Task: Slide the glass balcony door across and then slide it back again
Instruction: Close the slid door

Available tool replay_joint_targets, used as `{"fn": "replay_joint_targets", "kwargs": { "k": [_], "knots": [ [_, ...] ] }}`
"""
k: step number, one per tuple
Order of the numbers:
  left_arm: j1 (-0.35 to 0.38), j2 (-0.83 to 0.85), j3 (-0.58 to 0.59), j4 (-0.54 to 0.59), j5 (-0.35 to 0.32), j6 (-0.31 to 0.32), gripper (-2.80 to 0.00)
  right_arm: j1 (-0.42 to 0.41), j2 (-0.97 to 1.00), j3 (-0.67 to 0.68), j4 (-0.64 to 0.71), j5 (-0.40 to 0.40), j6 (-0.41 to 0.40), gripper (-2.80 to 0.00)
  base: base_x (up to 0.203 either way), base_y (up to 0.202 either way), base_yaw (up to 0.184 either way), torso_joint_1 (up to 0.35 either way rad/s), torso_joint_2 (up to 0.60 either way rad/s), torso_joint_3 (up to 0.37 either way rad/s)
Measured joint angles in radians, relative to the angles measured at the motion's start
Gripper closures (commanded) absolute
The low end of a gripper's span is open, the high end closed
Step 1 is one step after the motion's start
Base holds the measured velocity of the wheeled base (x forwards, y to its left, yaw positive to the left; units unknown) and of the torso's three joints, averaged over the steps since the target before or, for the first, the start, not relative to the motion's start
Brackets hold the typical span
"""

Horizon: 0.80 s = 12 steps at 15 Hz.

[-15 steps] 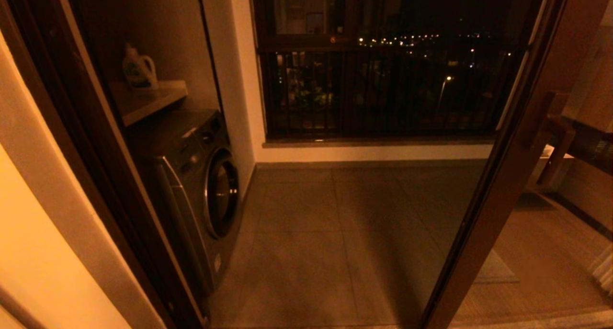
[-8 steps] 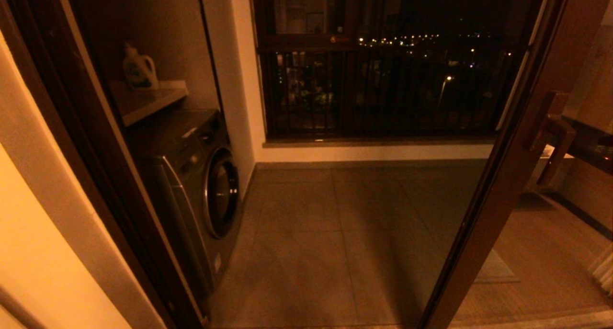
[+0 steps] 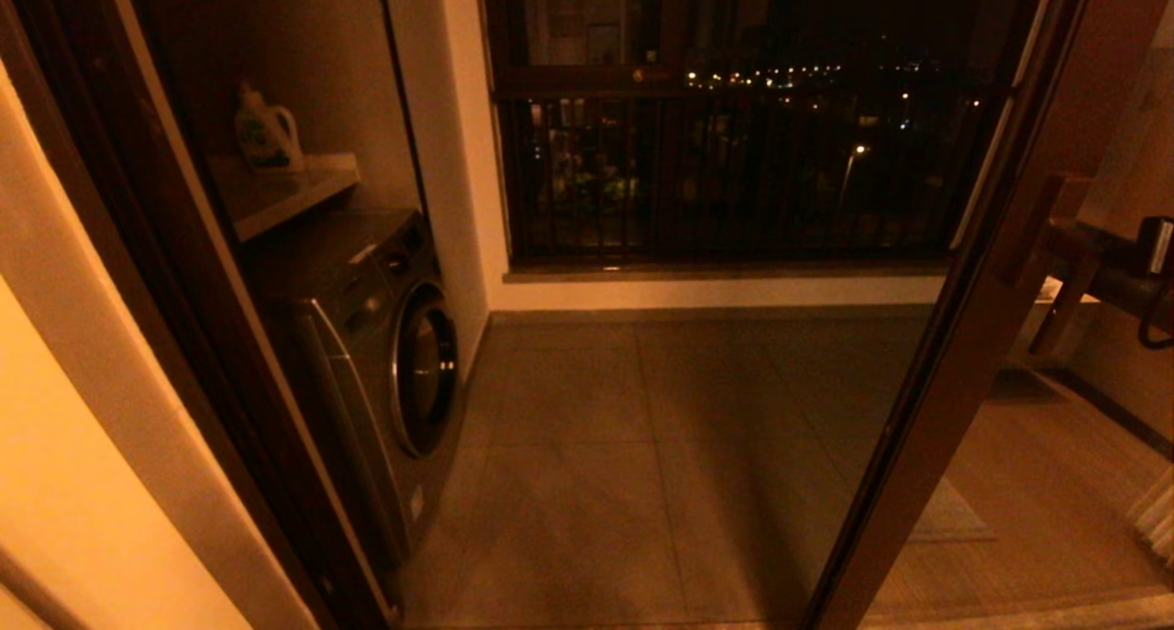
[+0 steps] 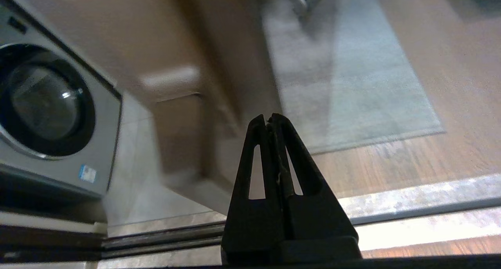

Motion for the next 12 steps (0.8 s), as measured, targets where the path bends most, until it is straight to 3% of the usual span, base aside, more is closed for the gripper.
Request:
{"fn": "replay_joint_targets", "kwargs": {
  "k": [12],
  "knots": [
    [0.000,0.000,0.000,0.000,0.000,0.000,0.00,0.102,0.000,0.003,0.000,-0.025,0.030,0.00,0.000,0.000,0.000,0.000,0.00,0.000]
  ]
}}
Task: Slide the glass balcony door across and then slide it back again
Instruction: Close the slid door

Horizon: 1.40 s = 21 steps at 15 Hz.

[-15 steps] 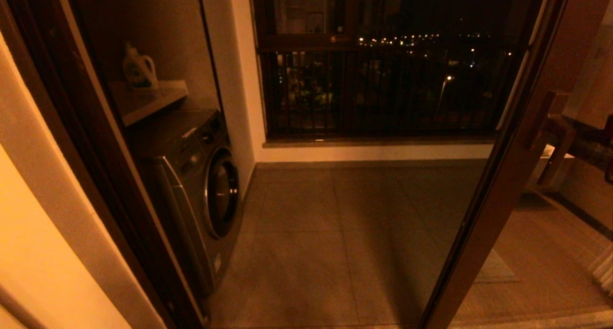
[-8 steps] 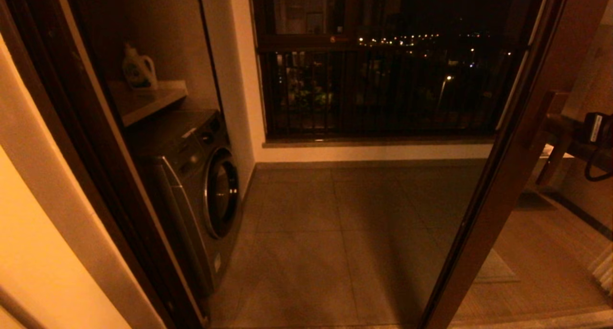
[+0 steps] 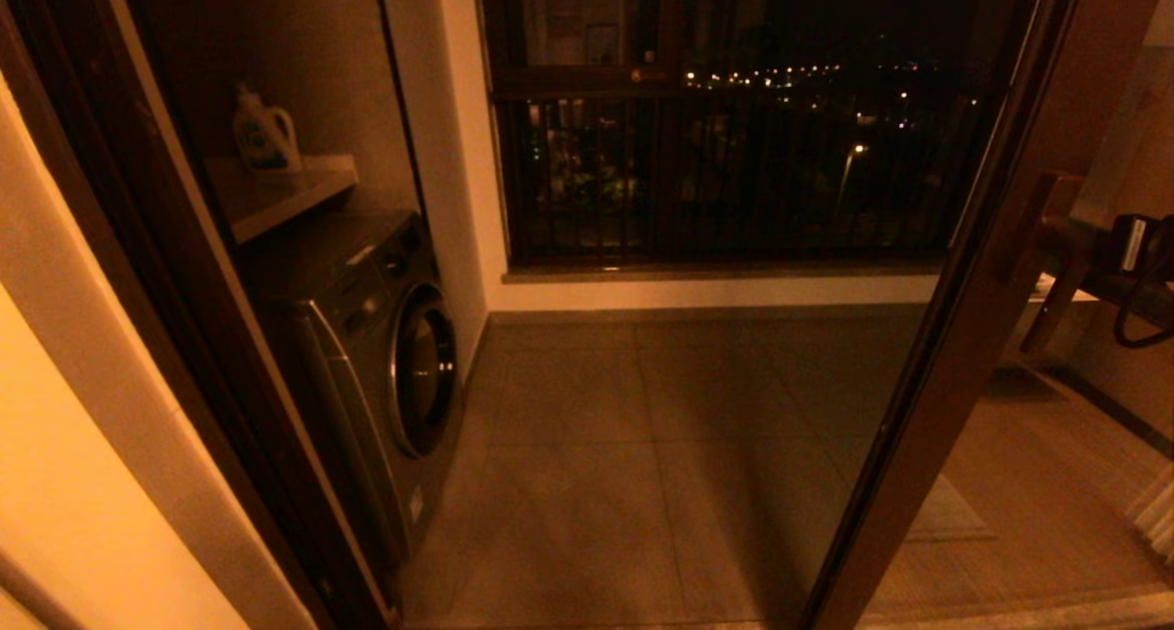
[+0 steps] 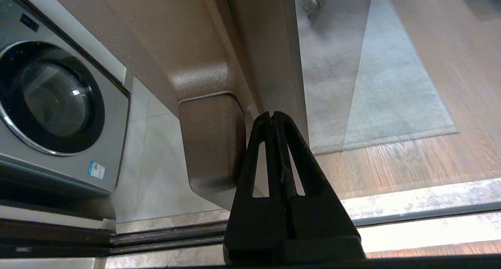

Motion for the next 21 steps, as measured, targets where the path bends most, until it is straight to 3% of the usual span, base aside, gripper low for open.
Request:
{"fn": "replay_joint_targets", "kwargs": {
  "k": [17,21],
  "knots": [
    [0.000,0.000,0.000,0.000,0.000,0.000,0.00,0.093,-0.006,0.004,0.000,0.001,0.020,0.00,0.000,0.000,0.000,0.000,0.00,0.000],
    [0.000,0.000,0.000,0.000,0.000,0.000,0.00,0.138,-0.014,0.004,0.000,-0.053,0.021,0.00,0.000,0.000,0.000,0.000,0.00,0.000]
  ]
}}
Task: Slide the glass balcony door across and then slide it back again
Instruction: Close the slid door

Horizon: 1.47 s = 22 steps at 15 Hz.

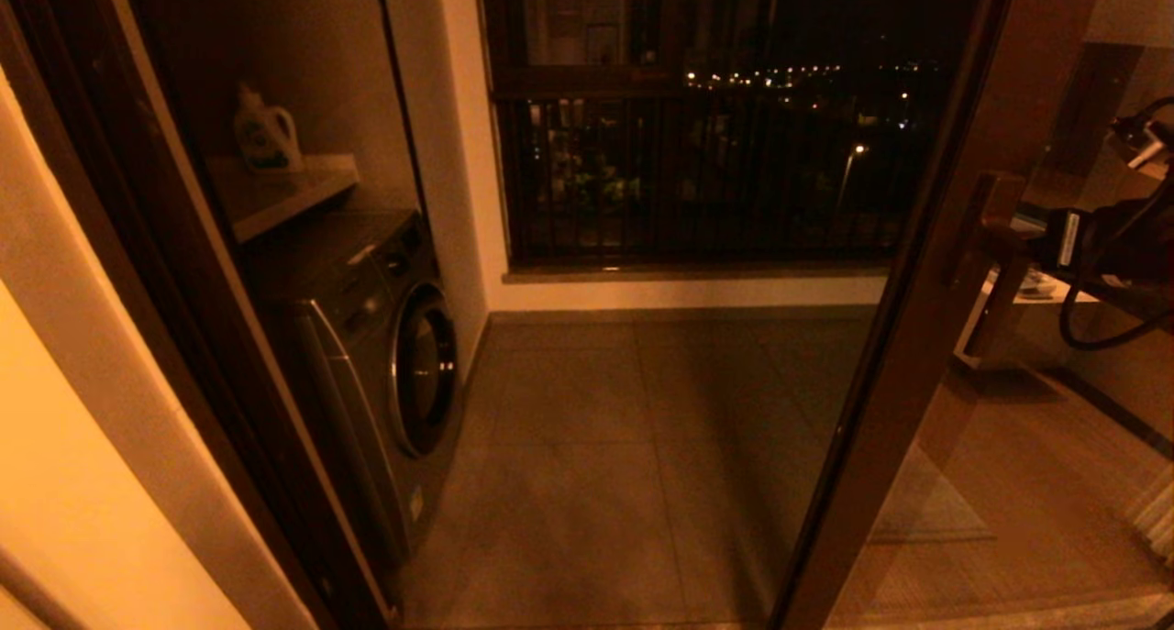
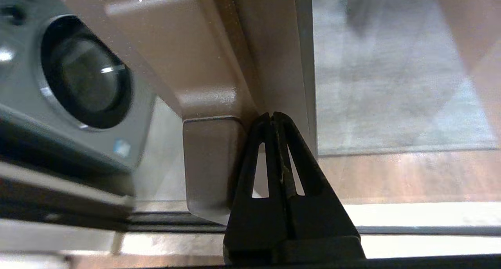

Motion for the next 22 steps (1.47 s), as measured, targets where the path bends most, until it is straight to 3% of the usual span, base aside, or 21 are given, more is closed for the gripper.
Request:
{"fn": "replay_joint_targets", "kwargs": {
  "k": [3,14,22],
  "knots": [
    [0.000,0.000,0.000,0.000,0.000,0.000,0.00,0.038,-0.001,-0.001,-0.002,-0.054,0.000,0.00,0.000,0.000,0.000,0.000,0.00,0.000],
    [0.000,0.000,0.000,0.000,0.000,0.000,0.00,0.079,-0.003,-0.003,-0.001,-0.055,0.001,0.00,0.000,0.000,0.000,0.000,0.00,0.000],
    [0.000,0.000,0.000,0.000,0.000,0.000,0.00,0.152,-0.021,0.019,-0.006,-0.094,0.002,0.00,0.000,0.000,0.000,0.000,0.00,0.000]
  ]
}}
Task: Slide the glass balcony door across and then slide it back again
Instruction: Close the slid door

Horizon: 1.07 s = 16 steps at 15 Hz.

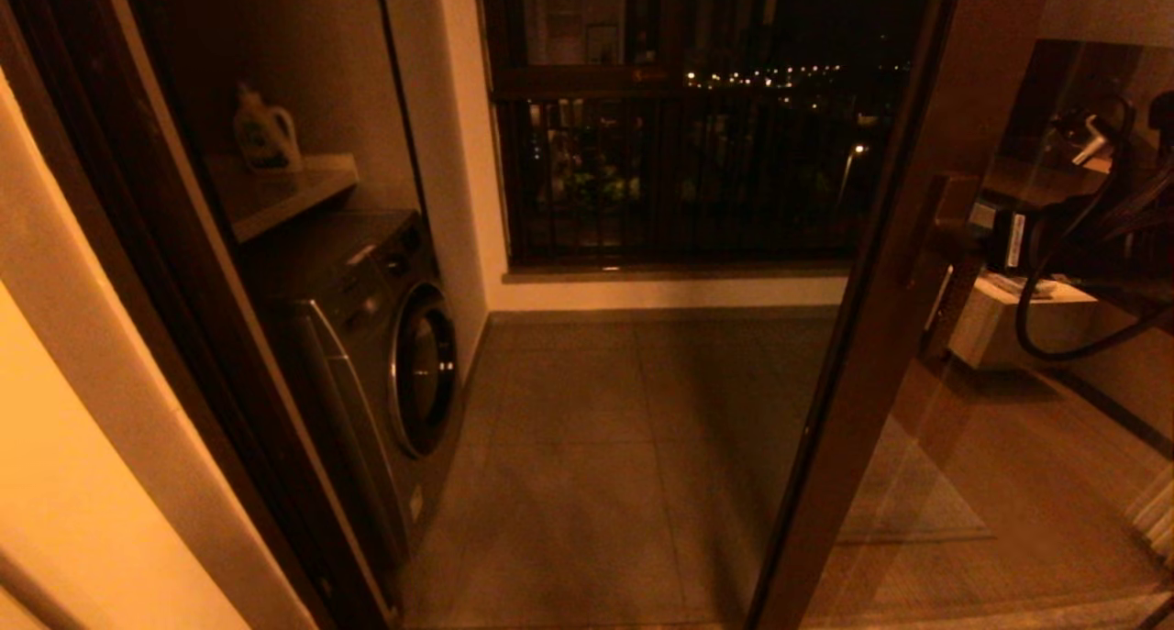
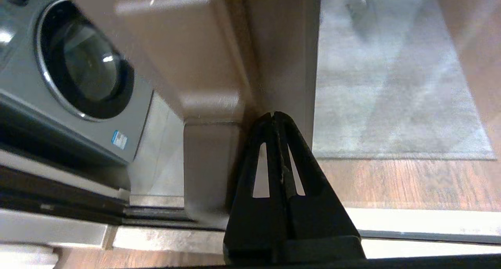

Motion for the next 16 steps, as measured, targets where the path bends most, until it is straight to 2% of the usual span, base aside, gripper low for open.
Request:
{"fn": "replay_joint_targets", "kwargs": {
  "k": [5,12,16],
  "knots": [
    [0.000,0.000,0.000,0.000,0.000,0.000,0.00,0.067,-0.038,0.045,0.003,-0.050,0.009,0.00,0.000,0.000,0.000,0.000,0.00,0.000],
    [0.000,0.000,0.000,0.000,0.000,0.000,0.00,0.124,-0.054,0.050,0.004,-0.060,0.019,0.00,0.000,0.000,0.000,0.000,0.00,0.000],
    [0.000,0.000,0.000,0.000,0.000,0.000,0.00,0.170,-0.055,0.050,0.003,-0.111,0.018,0.00,0.000,0.000,0.000,0.000,0.00,0.000]
  ]
}}
